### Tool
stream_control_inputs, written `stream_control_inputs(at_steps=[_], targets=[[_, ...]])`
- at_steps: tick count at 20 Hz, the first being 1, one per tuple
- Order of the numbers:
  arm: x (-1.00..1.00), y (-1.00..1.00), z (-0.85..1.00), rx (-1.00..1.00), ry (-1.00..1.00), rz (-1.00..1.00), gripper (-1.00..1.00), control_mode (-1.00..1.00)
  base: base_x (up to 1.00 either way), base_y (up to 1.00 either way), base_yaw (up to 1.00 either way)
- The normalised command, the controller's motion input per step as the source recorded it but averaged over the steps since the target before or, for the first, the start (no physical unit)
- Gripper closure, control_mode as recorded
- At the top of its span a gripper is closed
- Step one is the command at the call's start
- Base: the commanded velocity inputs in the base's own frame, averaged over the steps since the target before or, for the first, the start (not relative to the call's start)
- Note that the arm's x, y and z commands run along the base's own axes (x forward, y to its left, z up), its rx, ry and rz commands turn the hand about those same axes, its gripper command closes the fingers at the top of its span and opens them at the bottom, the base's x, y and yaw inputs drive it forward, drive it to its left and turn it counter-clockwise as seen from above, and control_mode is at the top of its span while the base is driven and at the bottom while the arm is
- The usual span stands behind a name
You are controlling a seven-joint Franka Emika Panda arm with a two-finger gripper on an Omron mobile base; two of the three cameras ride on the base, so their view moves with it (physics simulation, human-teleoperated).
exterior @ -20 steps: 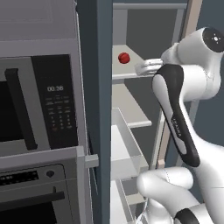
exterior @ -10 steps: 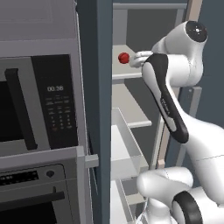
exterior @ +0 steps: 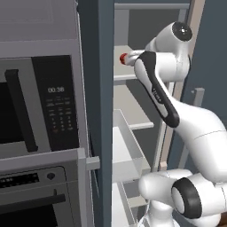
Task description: Take the tangerine, fish, and bell pepper from the freezer and place them in the bowl on the counter.
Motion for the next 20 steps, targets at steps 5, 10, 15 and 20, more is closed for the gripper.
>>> stream_control_inputs(at_steps=[5,10,15,20], targets=[[0.45,0.12,-0.11,0.00,0.00,-0.03,-1.00,-1.00,0.00,0.00,0.00],[0.44,0.03,0.00,0.00,0.00,-0.01,-1.00,-1.00,0.00,0.00,0.00],[0.44,0.00,0.00,0.00,0.00,0.00,-1.00,-1.00,0.00,0.00,0.00],[0.39,0.00,-0.02,0.00,0.00,0.00,-1.00,-1.00,0.00,0.00,0.00]])
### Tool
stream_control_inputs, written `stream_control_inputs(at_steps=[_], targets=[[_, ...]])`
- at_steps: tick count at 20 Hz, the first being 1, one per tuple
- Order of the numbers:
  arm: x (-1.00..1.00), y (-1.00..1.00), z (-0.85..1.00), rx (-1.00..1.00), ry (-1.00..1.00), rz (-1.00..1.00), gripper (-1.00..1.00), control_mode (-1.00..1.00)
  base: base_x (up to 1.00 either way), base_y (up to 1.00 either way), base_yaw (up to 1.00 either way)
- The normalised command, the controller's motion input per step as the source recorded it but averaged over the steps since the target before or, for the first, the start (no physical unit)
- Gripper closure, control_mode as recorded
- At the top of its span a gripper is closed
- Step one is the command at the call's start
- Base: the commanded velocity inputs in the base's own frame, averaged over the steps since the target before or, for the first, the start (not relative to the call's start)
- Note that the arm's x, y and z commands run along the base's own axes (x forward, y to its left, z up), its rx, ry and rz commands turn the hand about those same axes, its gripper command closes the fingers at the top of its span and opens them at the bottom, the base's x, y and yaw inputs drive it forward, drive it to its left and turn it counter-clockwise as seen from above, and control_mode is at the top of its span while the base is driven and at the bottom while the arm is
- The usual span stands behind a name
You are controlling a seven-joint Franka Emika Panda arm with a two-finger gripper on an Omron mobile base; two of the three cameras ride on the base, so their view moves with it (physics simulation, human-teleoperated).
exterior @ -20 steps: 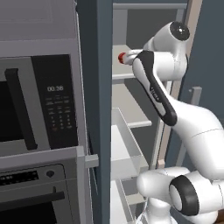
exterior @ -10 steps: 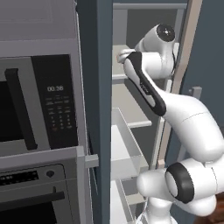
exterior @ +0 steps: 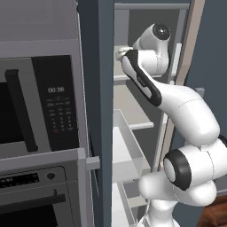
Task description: Take the tangerine, fish, and bell pepper from the freezer and place them in the bowl on the counter.
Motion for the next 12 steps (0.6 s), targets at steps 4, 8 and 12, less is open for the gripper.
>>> stream_control_inputs(at_steps=[4,8,12], targets=[[0.35,0.00,-0.07,0.00,0.00,0.00,-1.00,-1.00,0.00,0.00,0.00],[0.31,0.00,-0.14,0.00,0.00,0.00,-1.00,-1.00,0.00,0.00,0.00],[0.31,0.00,-0.22,0.00,0.00,0.00,-1.00,-1.00,0.00,0.00,0.00]])
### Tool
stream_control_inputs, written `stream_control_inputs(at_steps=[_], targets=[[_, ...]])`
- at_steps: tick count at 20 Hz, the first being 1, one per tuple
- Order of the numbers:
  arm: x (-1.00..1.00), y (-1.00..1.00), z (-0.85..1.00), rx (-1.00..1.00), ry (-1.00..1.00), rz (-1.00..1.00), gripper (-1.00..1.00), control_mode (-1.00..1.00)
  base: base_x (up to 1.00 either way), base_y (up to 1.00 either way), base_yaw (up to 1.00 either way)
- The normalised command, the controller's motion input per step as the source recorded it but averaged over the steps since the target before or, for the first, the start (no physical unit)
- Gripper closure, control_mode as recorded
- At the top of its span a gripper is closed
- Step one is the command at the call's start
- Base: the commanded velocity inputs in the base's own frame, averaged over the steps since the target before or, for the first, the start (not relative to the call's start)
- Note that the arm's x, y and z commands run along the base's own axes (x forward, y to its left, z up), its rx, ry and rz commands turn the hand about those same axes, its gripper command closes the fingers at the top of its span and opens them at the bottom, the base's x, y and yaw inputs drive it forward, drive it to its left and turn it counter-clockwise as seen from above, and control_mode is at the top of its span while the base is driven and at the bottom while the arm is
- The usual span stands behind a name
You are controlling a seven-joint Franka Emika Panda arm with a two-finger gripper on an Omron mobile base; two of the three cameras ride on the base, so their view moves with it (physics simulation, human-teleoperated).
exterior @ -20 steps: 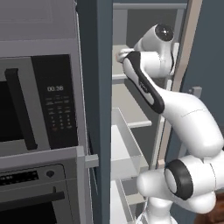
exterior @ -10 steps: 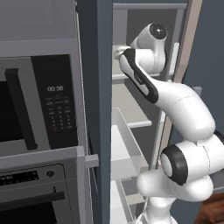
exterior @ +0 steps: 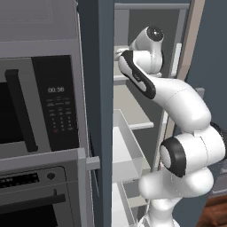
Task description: Take the tangerine, fish, and bell pepper from the freezer and place them in the bowl on the counter.
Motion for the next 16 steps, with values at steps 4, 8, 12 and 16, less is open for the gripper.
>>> stream_control_inputs(at_steps=[4,8,12,16], targets=[[0.41,0.00,-0.08,0.00,0.00,0.00,-1.00,-1.00,0.00,0.00,0.00],[0.40,0.00,-0.01,0.00,0.00,0.00,-1.00,-1.00,0.00,0.00,0.00],[0.38,0.00,-0.01,0.00,0.00,0.00,-1.00,-1.00,0.00,0.00,0.00],[0.21,0.00,-0.01,0.00,0.01,0.00,-1.00,-1.00,0.00,0.00,0.00]])
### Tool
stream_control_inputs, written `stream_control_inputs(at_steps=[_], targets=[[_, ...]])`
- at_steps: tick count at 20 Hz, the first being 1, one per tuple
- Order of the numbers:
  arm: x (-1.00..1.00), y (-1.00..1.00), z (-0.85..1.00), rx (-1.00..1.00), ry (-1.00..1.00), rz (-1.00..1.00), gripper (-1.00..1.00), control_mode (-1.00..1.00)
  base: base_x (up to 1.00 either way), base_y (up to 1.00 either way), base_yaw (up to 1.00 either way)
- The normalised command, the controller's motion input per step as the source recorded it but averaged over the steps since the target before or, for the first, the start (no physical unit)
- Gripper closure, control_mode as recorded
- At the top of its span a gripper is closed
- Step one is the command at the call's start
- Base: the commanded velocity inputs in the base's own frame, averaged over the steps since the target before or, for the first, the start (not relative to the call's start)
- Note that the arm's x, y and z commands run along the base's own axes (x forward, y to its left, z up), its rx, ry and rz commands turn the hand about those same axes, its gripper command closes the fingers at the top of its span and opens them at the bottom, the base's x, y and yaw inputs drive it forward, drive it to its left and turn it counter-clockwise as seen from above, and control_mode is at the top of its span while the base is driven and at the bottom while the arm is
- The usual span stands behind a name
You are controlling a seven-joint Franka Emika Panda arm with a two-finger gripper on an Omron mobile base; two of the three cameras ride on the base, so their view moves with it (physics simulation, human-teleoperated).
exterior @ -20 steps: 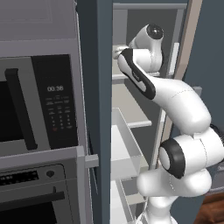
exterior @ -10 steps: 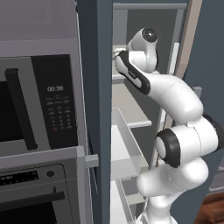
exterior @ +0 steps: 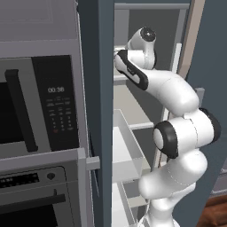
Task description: Take the tangerine, fish, and bell pepper from the freezer and place them in the bowl on the counter.
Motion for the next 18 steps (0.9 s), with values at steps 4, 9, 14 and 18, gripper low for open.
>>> stream_control_inputs(at_steps=[4,9,14,18], targets=[[0.08,0.00,-0.05,0.00,0.03,0.00,-1.00,-1.00,0.00,0.00,0.00],[0.01,0.00,-0.12,0.00,0.03,0.00,-1.00,-1.00,0.00,0.00,0.00],[0.00,0.00,-0.01,0.00,0.01,0.00,-1.00,-1.00,0.00,0.00,0.00],[0.00,0.00,0.00,0.00,0.00,0.00,-1.00,-1.00,0.00,0.00,0.00]])
